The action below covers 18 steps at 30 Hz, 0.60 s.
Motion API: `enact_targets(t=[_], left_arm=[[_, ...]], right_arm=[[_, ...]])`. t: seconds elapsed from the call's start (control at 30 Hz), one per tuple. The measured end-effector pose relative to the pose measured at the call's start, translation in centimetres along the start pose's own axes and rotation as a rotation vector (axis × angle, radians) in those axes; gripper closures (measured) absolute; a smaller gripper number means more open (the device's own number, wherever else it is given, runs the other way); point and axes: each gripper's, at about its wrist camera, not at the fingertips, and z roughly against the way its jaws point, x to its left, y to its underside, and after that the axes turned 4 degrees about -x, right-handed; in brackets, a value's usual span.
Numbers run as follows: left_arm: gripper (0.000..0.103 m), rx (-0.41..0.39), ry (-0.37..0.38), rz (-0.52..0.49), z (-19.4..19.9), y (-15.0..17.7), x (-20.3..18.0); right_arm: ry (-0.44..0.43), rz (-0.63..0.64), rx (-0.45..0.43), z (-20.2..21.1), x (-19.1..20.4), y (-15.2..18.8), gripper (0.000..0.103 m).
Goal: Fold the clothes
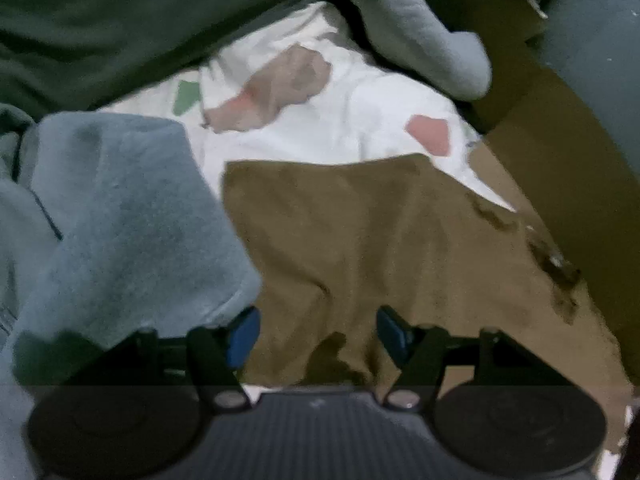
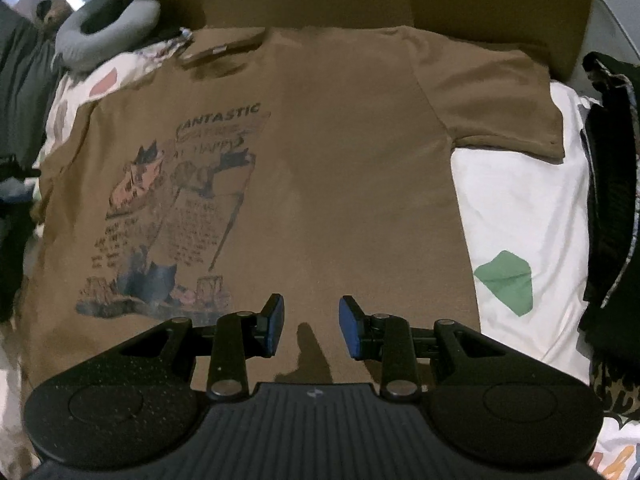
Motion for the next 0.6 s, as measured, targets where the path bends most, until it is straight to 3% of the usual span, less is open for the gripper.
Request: enact_targets(t=[0.2,0.37,0.43,0.47,0.5,0.57,0.6], left_arm=[[0.042,-0.001,-0.094,0.016,-1.0,-0.3,2.3],[0.057,-0.005,-0.133,-0.006,-1.5,0.0,3.1],[0.072,-0.008,-0.164,-0.012,-1.6,0.1,3.4],[0.085,-0.008,-0.181,-0.014,-1.6,0.1,3.7],[0.087,-0.006,-0.193,-0.012,-1.7,0.0,4.0],[0.100,0.000,-0.205,-0.009,-1.8,-0.2,4.9],[0.100,0.003,-0.228,-0.015,-1.7,-0.3,5.2]], right_arm=[[0.007,0.016,0.028,-0.9,0.2,0.8,0.066],[0.015,0.028,0.031,-1.1,0.2,1.0,0.066],[0.018,0.031,0.033,-1.1,0.2,1.1,0.066],[0.019,0.033,0.035,-1.1,0.2,1.1,0.066],[0.021,0.034,0.036,-1.2,0.2,1.1,0.066],[0.021,0.035,0.038,-1.3,0.1,1.2,0.066],[0.022,0.036,0.040,-1.4,0.1,1.2,0.066]])
